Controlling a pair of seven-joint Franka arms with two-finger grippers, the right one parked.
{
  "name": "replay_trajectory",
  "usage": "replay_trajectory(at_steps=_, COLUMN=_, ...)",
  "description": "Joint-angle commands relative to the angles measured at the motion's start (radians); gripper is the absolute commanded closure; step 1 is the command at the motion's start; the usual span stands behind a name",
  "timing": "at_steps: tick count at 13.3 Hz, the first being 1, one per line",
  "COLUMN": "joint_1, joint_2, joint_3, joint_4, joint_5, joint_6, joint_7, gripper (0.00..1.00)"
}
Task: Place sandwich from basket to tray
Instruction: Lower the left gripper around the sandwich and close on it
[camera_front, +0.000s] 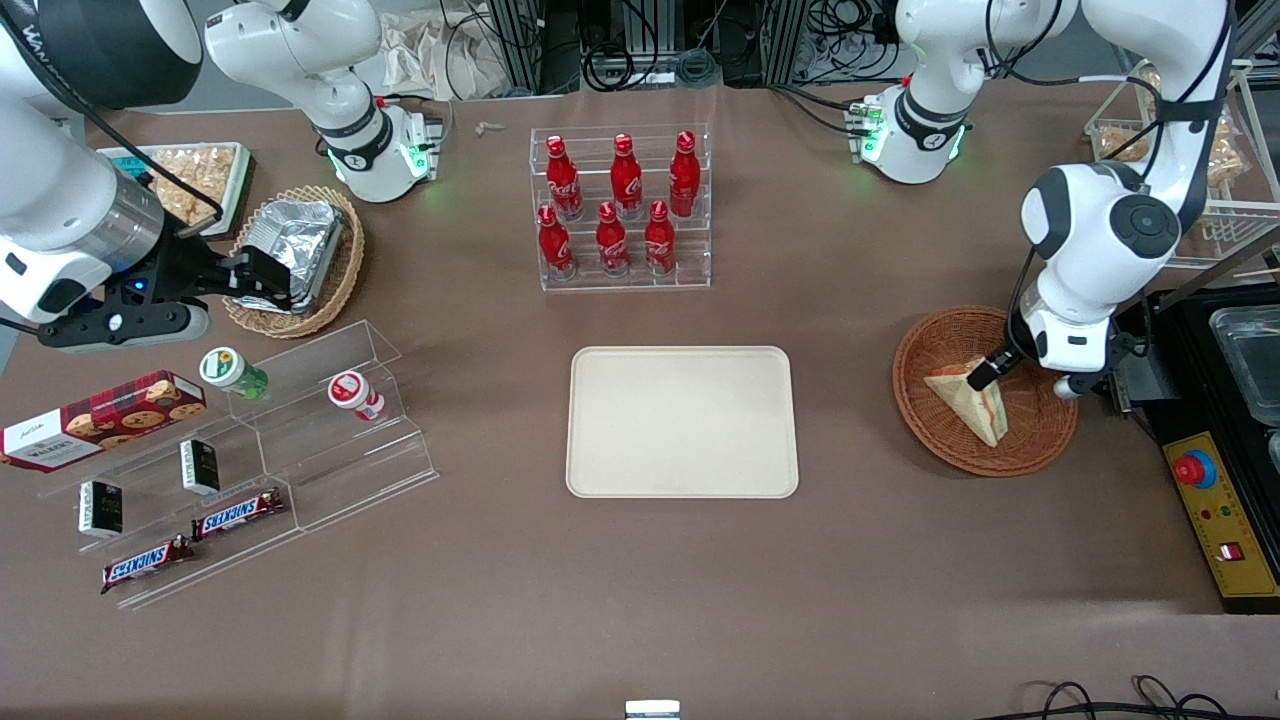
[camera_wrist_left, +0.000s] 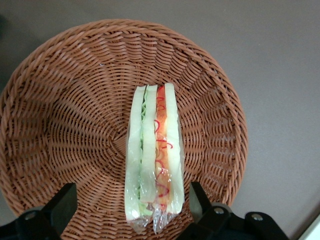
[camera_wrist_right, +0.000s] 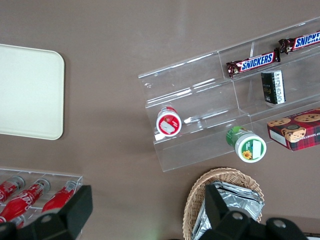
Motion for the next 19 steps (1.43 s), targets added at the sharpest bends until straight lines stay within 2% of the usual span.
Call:
replay_trajectory(at_steps=1, joint_1=0.004, joint_2=-0.007, joint_3=-0.008, joint_4=-0.021, joint_5=0.009, joint_6=0.044, joint_7=-0.013, gripper=0.0)
replay_trajectory(at_steps=12, joint_1=-0.005, joint_2=0.069, joint_3=-0.011, joint_4=-0.029, joint_5=-0.013, joint_6=0.131, joint_7=-0.027, gripper=0.0)
replay_trajectory(at_steps=15, joint_1=-0.006, joint_2=0.088, joint_3=-0.011, joint_4=-0.072, joint_5=-0.013, joint_6=0.217, joint_7=-0.027, gripper=0.0)
replay_trajectory(at_steps=18, joint_1=-0.006, joint_2=0.104, joint_3=-0.011, joint_4=-0.076, joint_5=-0.013, joint_6=0.233, joint_7=-0.027, gripper=0.0)
replay_trajectory(at_steps=19, joint_1=-0.006, joint_2=0.104, joint_3=-0.011, joint_4=-0.076, joint_5=-0.013, joint_6=0.233, joint_7=-0.027, gripper=0.03)
